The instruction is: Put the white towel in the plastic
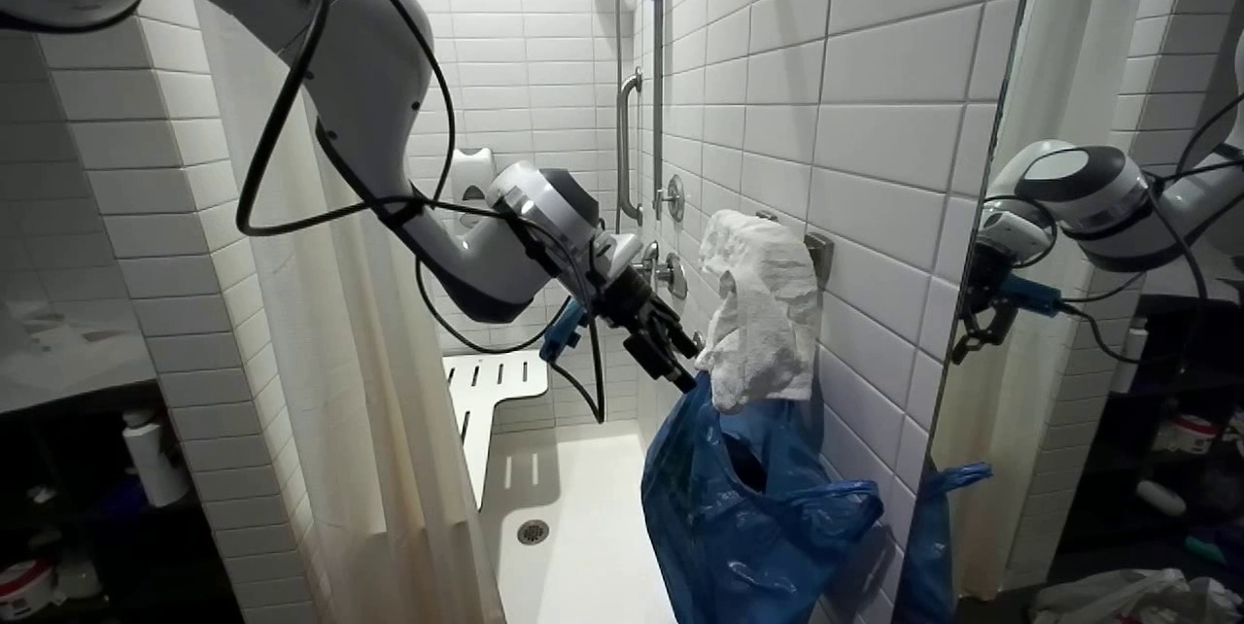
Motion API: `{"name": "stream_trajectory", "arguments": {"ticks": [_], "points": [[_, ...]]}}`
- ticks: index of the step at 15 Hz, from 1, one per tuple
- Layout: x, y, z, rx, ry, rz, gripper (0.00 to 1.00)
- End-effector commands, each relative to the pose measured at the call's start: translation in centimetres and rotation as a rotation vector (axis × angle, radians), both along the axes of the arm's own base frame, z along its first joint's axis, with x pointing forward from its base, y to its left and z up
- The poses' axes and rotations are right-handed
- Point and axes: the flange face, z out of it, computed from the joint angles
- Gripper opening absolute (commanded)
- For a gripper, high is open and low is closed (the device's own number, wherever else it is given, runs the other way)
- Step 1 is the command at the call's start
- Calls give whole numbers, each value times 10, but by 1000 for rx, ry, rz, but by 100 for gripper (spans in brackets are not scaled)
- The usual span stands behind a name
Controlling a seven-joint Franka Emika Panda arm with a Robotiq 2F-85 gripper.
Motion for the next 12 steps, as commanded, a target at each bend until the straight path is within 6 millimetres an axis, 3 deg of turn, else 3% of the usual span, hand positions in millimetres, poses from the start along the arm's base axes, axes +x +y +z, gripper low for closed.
{"name": "stream_trajectory", "arguments": {"ticks": [1,7,12], "points": [[-2,-10,15,-52,-4,-31,100],[-6,-35,36,-96,-4,-83,100],[-6,-37,37,-92,-1,-93,100]]}}
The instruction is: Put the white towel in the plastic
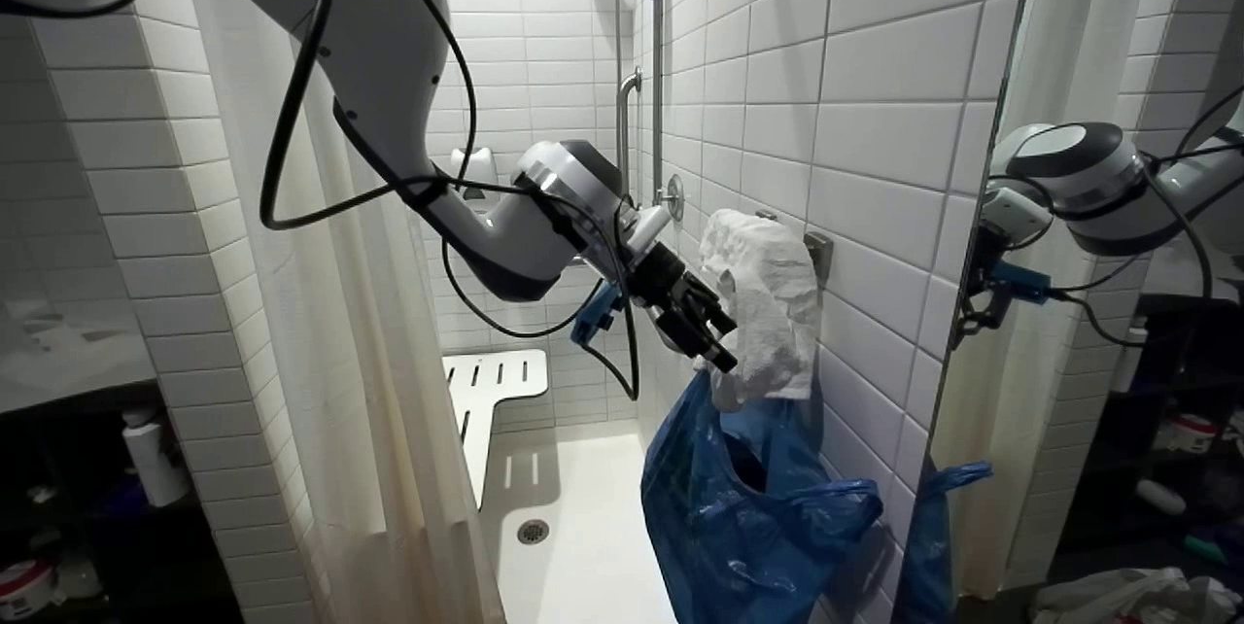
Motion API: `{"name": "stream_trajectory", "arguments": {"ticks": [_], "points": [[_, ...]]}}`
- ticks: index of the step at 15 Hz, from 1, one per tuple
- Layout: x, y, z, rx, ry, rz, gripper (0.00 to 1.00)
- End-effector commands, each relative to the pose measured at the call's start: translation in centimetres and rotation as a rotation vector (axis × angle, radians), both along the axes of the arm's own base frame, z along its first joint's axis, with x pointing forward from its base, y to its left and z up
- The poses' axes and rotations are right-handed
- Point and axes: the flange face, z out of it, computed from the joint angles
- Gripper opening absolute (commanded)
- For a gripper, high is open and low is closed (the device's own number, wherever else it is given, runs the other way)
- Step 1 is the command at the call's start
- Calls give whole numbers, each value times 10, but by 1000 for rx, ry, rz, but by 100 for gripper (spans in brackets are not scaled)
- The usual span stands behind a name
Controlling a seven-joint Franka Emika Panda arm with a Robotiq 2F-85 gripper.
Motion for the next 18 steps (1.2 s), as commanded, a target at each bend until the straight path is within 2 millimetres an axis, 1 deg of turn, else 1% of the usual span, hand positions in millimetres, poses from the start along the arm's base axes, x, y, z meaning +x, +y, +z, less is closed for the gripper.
{"name": "stream_trajectory", "arguments": {"ticks": [1,4,7,8,10,13,16,18], "points": [[0,4,5,5,-6,-2,100],[-3,1,-2,83,-23,-12,100],[-7,-7,-10,155,-35,-35,100],[-10,-11,-11,174,-35,-43,80],[-13,-15,-14,203,-31,-48,69],[-13,-17,-17,231,-24,-46,46],[-11,-16,-19,248,-17,-38,21],[-11,-14,-18,254,-14,-31,8]]}}
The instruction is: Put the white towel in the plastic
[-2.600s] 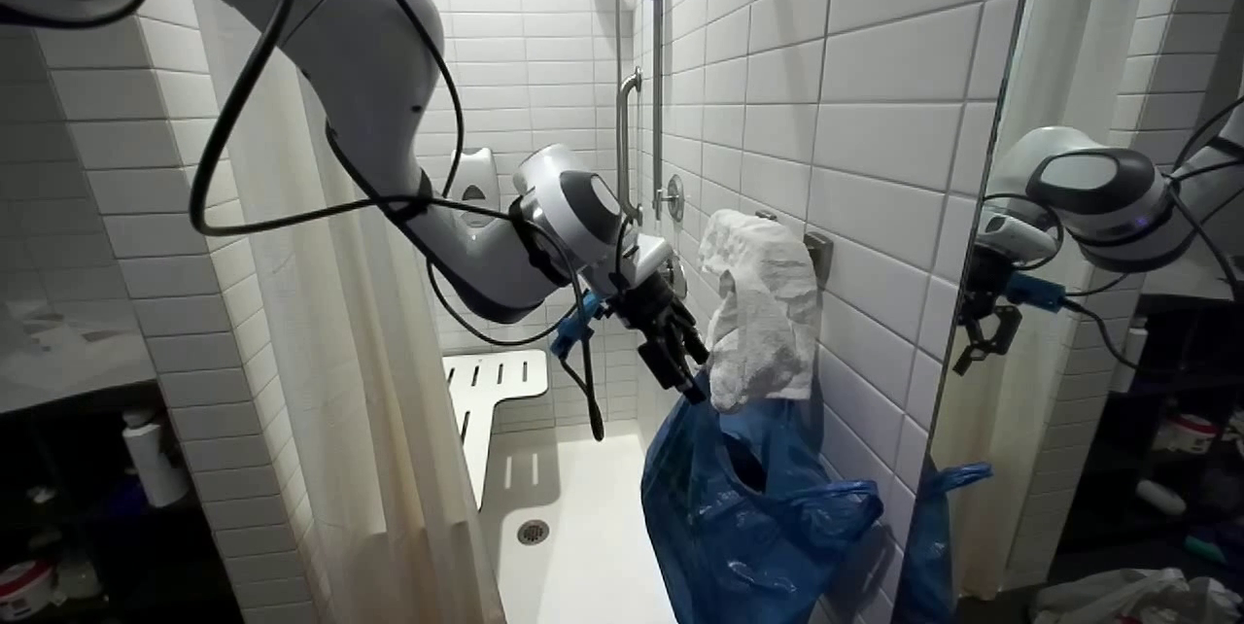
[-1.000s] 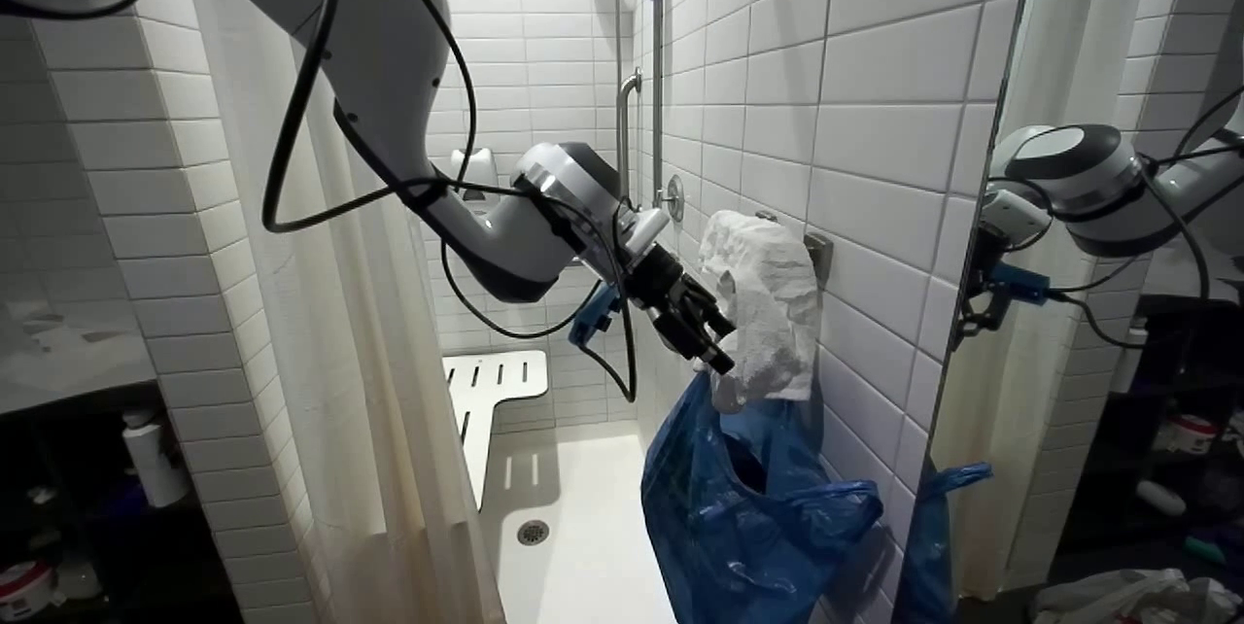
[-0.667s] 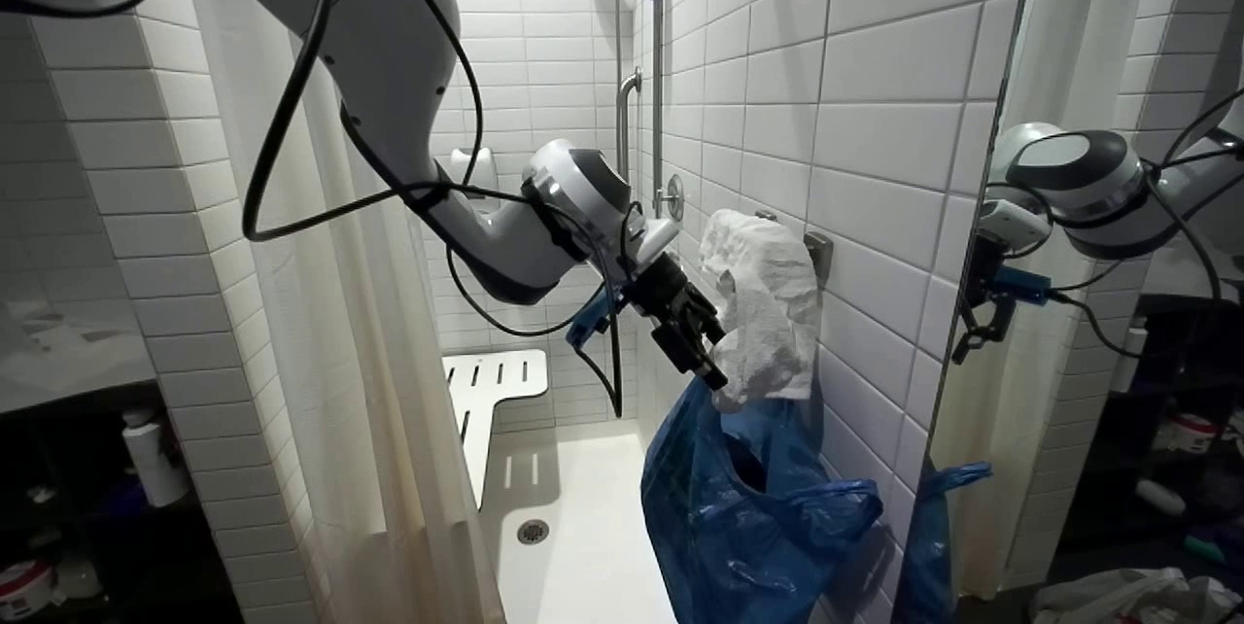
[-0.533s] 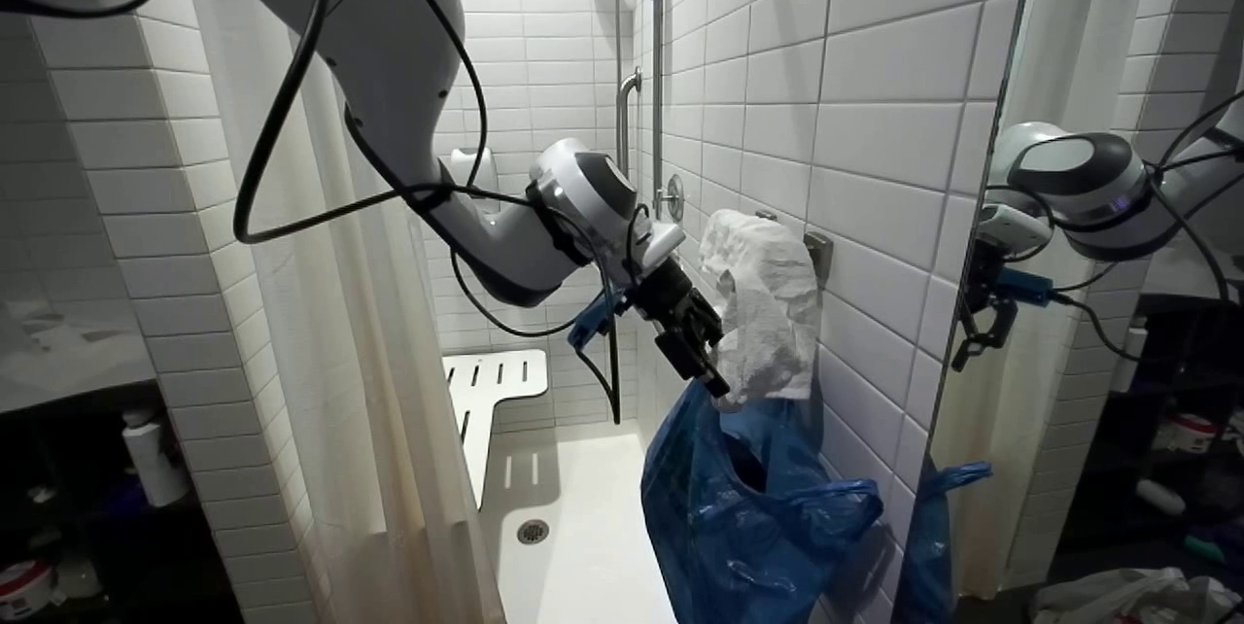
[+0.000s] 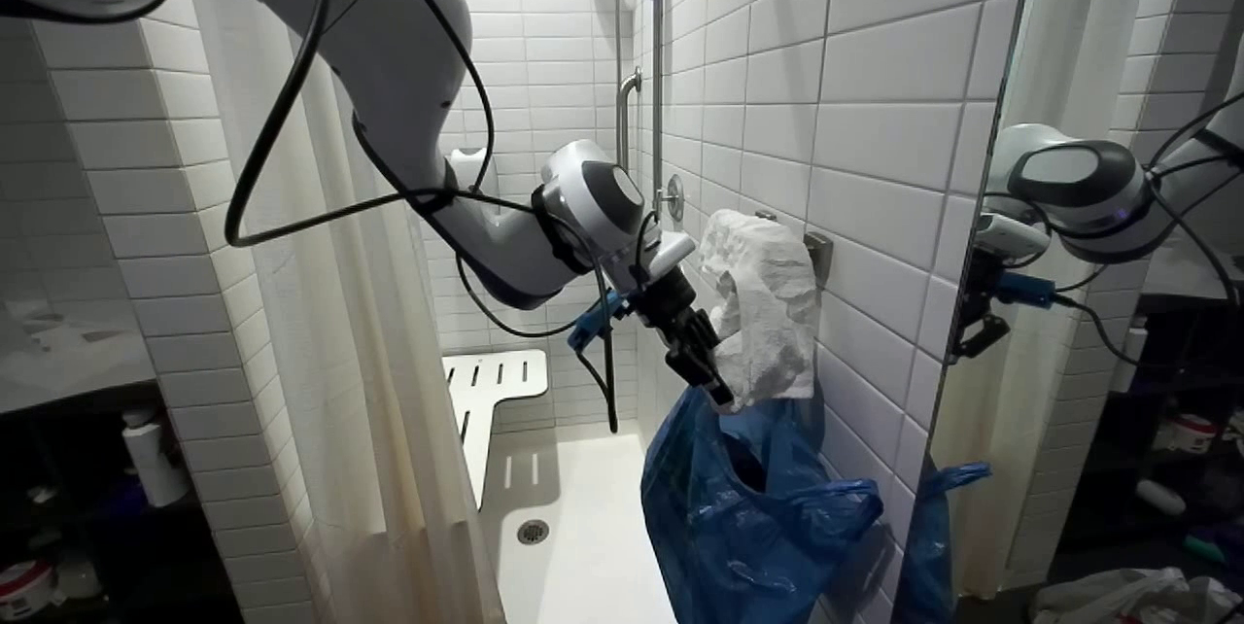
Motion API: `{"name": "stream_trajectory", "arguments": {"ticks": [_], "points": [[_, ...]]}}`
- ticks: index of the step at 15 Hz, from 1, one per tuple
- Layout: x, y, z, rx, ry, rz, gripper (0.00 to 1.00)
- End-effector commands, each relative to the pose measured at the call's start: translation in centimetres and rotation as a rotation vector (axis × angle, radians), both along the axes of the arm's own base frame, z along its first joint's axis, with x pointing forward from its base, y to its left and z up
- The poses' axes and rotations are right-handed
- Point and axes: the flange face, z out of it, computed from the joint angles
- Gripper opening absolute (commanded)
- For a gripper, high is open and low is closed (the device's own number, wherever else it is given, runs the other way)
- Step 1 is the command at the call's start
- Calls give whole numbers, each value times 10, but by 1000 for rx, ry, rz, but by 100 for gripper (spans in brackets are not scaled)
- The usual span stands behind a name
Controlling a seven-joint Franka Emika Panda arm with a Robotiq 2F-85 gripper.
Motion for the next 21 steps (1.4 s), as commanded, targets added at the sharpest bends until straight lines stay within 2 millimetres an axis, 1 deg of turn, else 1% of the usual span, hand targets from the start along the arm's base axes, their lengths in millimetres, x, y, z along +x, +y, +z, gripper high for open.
{"name": "stream_trajectory", "arguments": {"ticks": [1,3,6,11,14,17,19,21], "points": [[1,4,0,24,-4,19,1],[2,7,1,27,-6,32,0],[2,17,4,50,-4,63,1],[0,51,9,141,66,161,1],[0,79,13,190,85,255,1],[-7,107,29,202,90,337,1],[-13,123,44,195,84,385,1],[-24,141,64,184,71,429,1]]}}
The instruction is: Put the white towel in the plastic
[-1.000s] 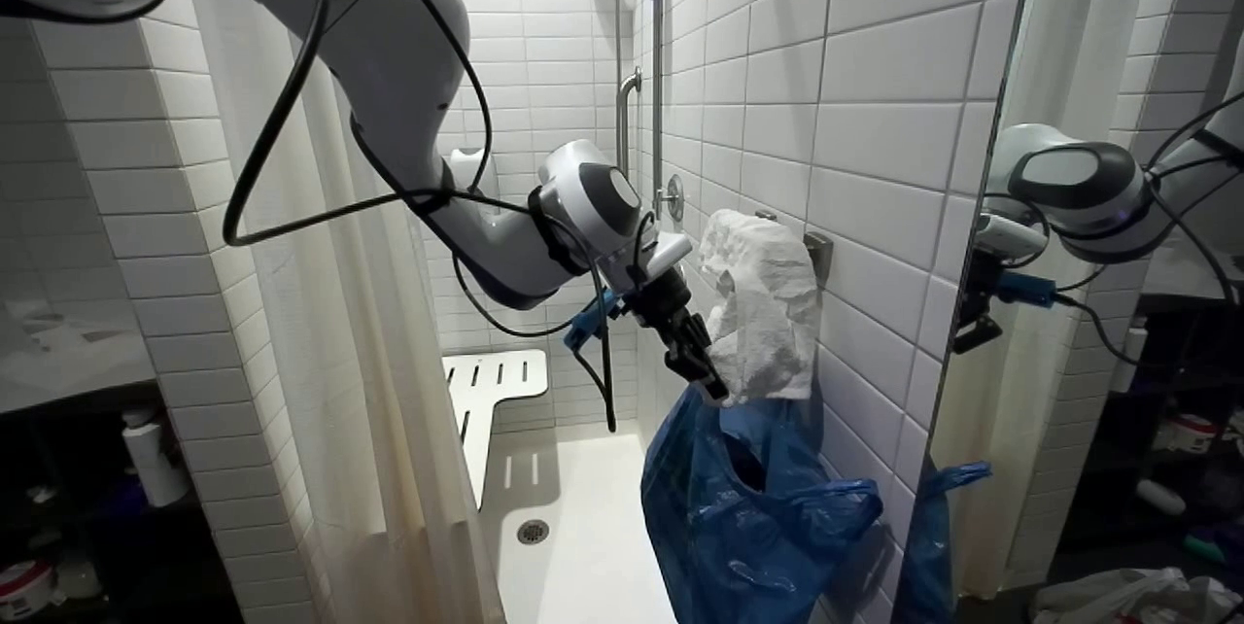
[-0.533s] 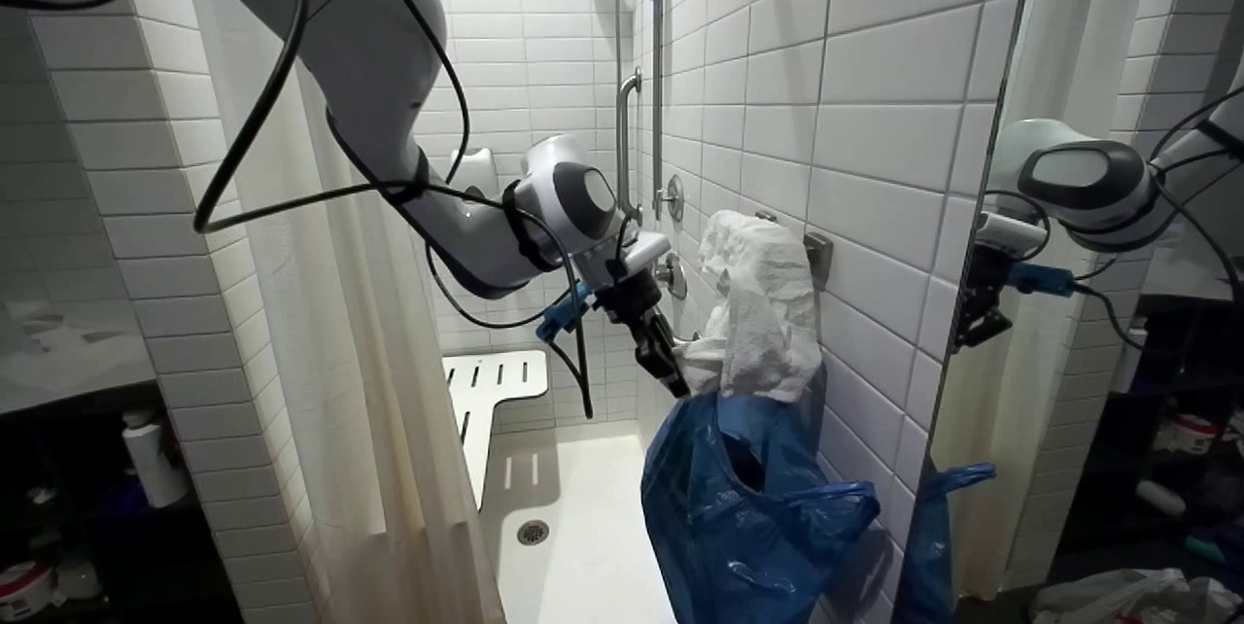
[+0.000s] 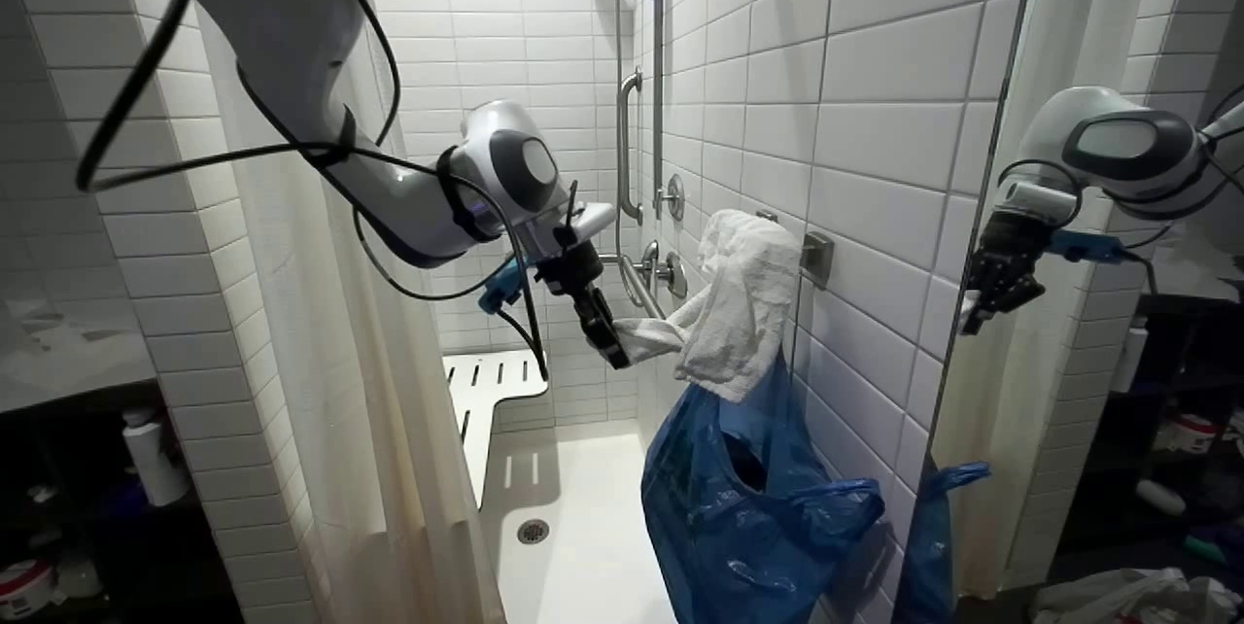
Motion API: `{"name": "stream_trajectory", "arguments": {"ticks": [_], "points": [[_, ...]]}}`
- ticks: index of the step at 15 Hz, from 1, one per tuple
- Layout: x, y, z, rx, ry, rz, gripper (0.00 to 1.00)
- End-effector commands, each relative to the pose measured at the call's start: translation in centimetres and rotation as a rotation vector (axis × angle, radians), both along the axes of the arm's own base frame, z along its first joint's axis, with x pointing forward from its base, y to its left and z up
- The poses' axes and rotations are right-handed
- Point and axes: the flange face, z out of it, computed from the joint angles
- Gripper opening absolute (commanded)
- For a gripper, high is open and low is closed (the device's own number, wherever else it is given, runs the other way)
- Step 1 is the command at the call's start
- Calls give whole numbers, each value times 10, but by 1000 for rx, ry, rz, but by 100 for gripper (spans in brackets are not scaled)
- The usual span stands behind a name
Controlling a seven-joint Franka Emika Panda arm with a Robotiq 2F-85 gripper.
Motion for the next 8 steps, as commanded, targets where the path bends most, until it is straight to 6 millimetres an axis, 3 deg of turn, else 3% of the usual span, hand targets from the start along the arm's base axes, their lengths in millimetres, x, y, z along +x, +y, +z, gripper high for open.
{"name": "stream_trajectory", "arguments": {"ticks": [1,8], "points": [[-30,33,40,1,-28,83,1],[-73,67,120,-81,-120,150,1]]}}
